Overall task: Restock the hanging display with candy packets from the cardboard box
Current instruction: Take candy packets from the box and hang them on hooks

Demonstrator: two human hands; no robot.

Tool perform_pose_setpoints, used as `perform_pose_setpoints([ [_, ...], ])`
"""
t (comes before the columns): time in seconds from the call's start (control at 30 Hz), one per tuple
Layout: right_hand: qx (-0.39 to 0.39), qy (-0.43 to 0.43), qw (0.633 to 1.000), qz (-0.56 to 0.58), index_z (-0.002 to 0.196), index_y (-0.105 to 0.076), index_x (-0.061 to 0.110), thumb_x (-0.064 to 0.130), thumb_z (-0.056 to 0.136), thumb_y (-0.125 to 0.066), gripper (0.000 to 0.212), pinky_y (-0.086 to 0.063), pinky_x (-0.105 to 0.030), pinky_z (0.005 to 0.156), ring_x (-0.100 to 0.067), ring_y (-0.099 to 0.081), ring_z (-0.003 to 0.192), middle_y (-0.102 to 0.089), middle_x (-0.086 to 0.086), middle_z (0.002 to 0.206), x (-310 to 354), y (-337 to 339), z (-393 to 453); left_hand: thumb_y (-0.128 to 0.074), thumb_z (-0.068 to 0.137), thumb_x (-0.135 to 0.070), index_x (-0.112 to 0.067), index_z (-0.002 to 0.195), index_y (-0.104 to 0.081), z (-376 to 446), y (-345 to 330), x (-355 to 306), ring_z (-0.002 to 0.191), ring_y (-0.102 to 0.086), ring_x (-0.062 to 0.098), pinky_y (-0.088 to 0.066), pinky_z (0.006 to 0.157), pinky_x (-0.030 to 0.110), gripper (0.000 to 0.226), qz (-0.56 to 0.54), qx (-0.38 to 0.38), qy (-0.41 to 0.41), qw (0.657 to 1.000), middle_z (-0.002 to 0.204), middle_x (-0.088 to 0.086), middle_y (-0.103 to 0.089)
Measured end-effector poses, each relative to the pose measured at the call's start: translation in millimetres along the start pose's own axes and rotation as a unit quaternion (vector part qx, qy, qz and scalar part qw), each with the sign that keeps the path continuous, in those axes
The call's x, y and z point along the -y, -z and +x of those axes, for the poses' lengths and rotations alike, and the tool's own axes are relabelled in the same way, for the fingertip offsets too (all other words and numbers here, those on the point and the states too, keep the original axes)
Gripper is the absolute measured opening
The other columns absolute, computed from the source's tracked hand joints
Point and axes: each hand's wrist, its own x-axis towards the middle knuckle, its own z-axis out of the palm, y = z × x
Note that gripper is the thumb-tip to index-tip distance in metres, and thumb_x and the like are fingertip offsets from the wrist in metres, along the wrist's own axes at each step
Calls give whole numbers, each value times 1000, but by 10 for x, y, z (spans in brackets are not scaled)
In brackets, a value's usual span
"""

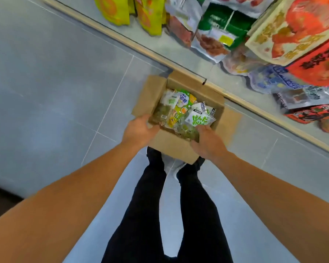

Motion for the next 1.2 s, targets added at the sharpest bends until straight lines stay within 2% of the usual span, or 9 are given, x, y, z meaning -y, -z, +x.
perform_pose_setpoints([
  [0.2,40,-25,998,42,145,-39,13,29,92,-59,59,-48,-36,83,-28,-58,109,-60,-8,124,-347,-327,894,-58,92,-37,-21,145,-43,785,-575,312,130,-48,24,-36,99,25,58,-8,23,34,999,143,5,-52],
  [0.4,56,-52,993,90,140,-42,15,25,92,-61,52,-51,-38,78,-20,-56,80,-65,-9,102,-713,-786,1937,-58,89,-36,-23,140,-50,1702,-1325,568,97,-58,12,-44,81,24,54,-14,36,40,998,115,-3,-64],
  [0.6,81,-102,970,203,141,-42,15,21,94,-58,50,-49,-38,74,-20,-60,79,-65,-5,91,-916,-1405,3025,-60,89,-39,-23,134,-54,2581,-1964,921,84,-57,7,-42,70,21,48,-28,19,36,999,108,-7,-67],
  [0.67,76,-123,960,239,144,-40,14,23,92,-61,57,-50,-36,75,-20,-63,84,-66,-6,101,-935,-1604,3378,-60,89,-42,-25,138,-52,2830,-2114,1031,80,-55,3,-41,69,19,52,-29,13,35,999,115,-8,-67],
  [0.77,77,-162,944,276,141,-42,5,27,91,-60,57,-57,-42,82,-29,-69,92,-67,-17,108,-954,-1897,3884,-61,89,-41,-24,141,-49,3146,-2320,1183,90,-57,6,-39,78,20,56,-38,3,54,998,123,-7,-64],
  [0.9,19,-244,877,414,104,-50,10,21,99,-55,14,-62,-40,78,-23,-73,79,-69,-15,94,-911,-2054,4263,-61,89,-40,-23,141,-50,3312,-2490,1311,112,-61,14,-39,84,19,55,-39,2,72,997,129,-4,-62],
  [0.97,-29,-237,886,396,92,-56,11,14,95,-51,7,-61,-44,77,-27,-72,77,-71,-16,95,-900,-2050,4290,-62,90,-38,-22,138,-52,3301,-2496,1319,109,-62,14,-39,83,18,51,-43,2,76,996,122,-6,-64],
  [1.07,-70,-175,930,315,98,-61,11,19,89,-47,19,-57,-46,76,-30,-68,83,-68,-13,94,-876,-1939,4059,-62,90,-36,-23,137,-53,3166,-2419,1240,93,-58,9,-38,81,19,50,-49,5,78,996,102,-10,-59],
  [1.2,-63,-116,944,302,78,-42,15,14,96,-43,18,-30,-31,57,-20,-42,62,-45,-2,73,-913,-1614,3339,-60,89,-39,-25,140,-50,2837,-2230,990,105,-55,9,-36,86,20,54,-62,19,86,994,133,-7,-58],
])
